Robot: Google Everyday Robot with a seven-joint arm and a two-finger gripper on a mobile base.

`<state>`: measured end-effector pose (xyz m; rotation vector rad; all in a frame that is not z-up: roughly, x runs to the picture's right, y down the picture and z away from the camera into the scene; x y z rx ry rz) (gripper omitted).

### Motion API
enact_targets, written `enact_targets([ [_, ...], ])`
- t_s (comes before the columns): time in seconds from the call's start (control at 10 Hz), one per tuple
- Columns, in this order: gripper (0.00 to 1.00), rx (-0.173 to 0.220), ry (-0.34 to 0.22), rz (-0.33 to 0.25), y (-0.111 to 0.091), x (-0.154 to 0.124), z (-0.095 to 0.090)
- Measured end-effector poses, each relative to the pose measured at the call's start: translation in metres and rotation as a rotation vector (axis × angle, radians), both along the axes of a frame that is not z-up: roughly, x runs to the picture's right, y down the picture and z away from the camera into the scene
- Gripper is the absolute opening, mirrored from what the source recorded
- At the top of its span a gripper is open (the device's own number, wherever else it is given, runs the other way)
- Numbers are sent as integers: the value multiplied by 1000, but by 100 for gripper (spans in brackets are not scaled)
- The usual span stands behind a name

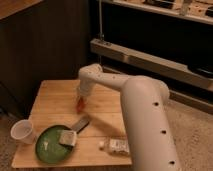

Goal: Drag the pepper across the table

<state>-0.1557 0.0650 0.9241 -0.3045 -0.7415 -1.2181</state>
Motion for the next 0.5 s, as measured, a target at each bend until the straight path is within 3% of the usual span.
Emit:
enact_targets([
  [0.5,0,2,51,49,-2,28,-8],
])
